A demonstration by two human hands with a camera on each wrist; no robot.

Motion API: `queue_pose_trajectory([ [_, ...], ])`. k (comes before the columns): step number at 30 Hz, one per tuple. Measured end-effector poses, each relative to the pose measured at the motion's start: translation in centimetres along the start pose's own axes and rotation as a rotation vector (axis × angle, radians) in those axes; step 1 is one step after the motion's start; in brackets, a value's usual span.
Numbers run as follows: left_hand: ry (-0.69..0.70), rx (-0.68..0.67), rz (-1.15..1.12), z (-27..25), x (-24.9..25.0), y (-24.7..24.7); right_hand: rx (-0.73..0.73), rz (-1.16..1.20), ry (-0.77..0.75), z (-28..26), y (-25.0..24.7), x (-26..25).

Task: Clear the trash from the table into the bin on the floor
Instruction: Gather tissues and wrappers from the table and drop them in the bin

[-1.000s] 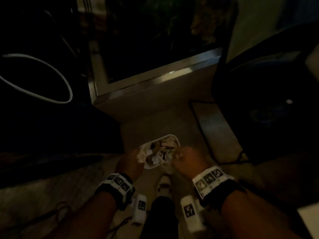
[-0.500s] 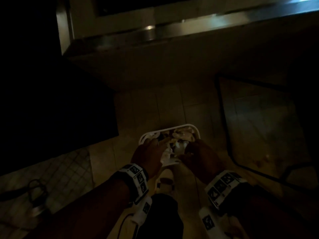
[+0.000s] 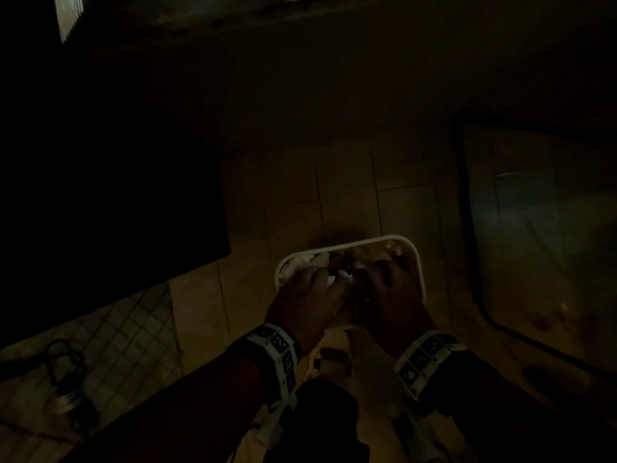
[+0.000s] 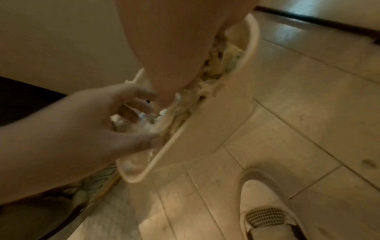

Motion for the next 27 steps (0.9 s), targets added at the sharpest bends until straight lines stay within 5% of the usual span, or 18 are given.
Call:
queue_pose_trajectory([
  [7, 0.015, 0.108, 0.051, -2.3, 0.5, -3.7, 0.065, 0.035, 0.047, -2.2, -3.3, 0.2],
  [13, -0.048, 0.191, -0.056, -8.1, 0.4, -8.6, 0.212, 0.358, 0.289, -7.2, -9.2, 1.9],
  [17, -0.061, -0.003, -0.146, -12.4, 1.5, -11.5, -0.015, 0.670, 0.344, -12.1, -13.0, 0.4],
  [21, -0.107, -0.421, -0.211, -17.0, 4.9, -15.7, 0.029, 0.838, 0.342, -19.8, -20.4, -1.5],
  [27, 0.054, -0.524, -0.056, -20.5, 13.2, -26.0, 0.091, 0.944, 0.334, -34.0, -32.9, -0.9],
])
Point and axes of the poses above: each hand's wrist, its own z-axis towards the middle knuckle, its own y-axis out of the palm, x = y × z, the point moved 4 cm from there along z, towards the middle knuckle, and after that the axes turned 14 degrees about x, right-handed, at the moved point
